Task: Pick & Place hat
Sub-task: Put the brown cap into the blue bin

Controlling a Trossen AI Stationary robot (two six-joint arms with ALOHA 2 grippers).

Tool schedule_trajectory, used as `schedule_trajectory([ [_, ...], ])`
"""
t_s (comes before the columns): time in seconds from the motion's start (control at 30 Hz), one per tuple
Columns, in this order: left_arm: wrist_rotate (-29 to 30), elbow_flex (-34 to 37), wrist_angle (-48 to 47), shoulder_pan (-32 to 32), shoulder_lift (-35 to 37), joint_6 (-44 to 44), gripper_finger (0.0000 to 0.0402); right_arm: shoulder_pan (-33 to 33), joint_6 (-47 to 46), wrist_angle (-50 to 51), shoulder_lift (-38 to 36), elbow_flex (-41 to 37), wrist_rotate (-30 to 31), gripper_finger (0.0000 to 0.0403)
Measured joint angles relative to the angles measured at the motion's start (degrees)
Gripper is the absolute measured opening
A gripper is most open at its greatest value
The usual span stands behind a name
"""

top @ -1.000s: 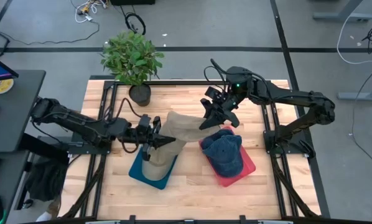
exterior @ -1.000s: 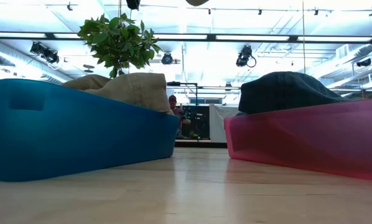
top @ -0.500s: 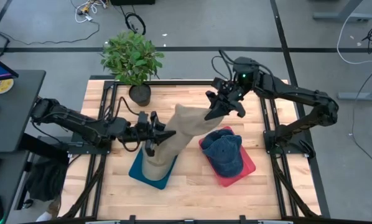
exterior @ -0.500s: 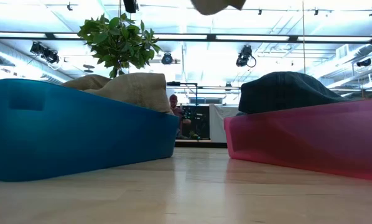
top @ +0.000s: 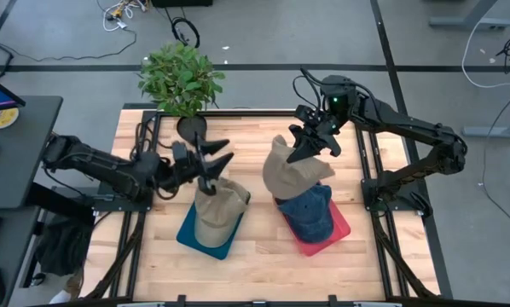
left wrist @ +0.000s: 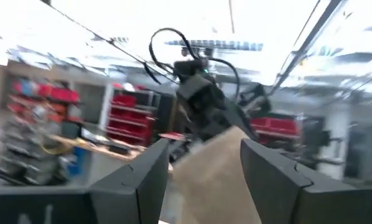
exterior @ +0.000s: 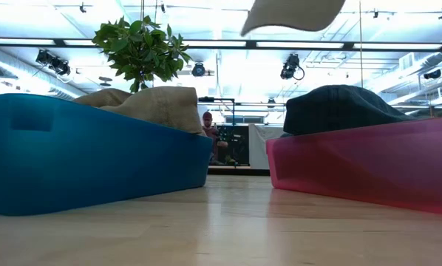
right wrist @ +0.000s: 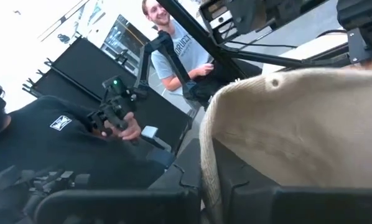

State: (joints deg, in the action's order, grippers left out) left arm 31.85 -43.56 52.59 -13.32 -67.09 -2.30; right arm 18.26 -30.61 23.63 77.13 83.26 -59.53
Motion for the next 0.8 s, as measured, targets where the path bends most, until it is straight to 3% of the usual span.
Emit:
schedule_trajectory([
  [0.13,-2.82,-5.27,-7.94,1.67,0.00,-3.11,0.0198,-0.09,-0.42,-0.72,0.13,0.00,0.76,0.0012],
  [0.4,-9.59,-24.30,-48.10,6.28,-2.44,-0.75,0.0198,-2.26,-0.22,-1.32,2.17,0.01,1.63,0.0012],
  [0.8,-24.65,-45.33,-75.61,11.34,-10.98,-1.40,0.0201,-3.33,0.21,-2.08,4.94,-0.02,2.11,0.0012],
])
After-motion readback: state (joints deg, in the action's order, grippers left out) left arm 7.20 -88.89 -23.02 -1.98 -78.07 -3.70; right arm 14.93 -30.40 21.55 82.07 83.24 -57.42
